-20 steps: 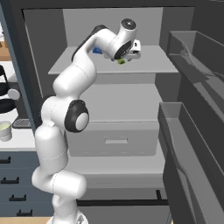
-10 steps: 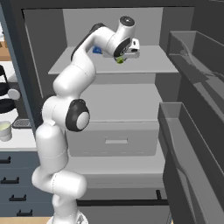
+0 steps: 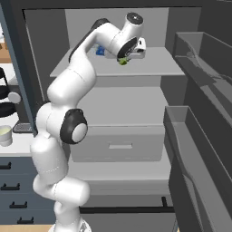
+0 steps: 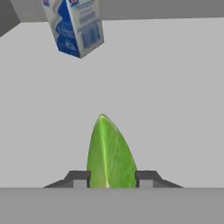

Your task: Grab a lemon wedge from the fridge and one ice cube from the ice bowl, and put them in the glass of lemonade.

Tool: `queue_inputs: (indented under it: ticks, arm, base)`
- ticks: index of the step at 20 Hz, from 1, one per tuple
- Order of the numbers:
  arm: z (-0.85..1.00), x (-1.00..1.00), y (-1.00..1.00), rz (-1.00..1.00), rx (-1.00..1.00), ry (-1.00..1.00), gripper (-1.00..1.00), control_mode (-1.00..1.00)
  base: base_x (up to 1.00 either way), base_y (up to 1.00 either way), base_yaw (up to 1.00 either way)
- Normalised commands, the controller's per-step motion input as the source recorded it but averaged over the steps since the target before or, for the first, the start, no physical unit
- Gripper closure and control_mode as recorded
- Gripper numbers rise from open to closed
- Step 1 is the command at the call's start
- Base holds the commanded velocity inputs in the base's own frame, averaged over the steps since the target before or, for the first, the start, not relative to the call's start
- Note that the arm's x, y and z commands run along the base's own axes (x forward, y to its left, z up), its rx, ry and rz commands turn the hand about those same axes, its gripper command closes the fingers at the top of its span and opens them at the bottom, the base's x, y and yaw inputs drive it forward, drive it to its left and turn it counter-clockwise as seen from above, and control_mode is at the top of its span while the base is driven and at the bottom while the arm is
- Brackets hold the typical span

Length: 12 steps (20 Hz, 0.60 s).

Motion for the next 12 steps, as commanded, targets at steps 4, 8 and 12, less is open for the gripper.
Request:
queue_inputs:
  ticks: [4, 8, 12]
  arm:
    - [-0.04, -1.0, 0.13, 0.1, 0.0, -0.17, 1.0, -1.0]
    - [0.0, -1.0, 0.26, 0.09, 0.0, -0.03, 1.0, -1.0]
    - [-0.01, -1.0, 0.37, 0.05, 0.0, 0.04, 1.0, -1.0]
  base:
    - [0.0, 0.0, 0.0]
    - [0.0, 0.0, 0.0]
    - [0.0, 0.0, 0.0]
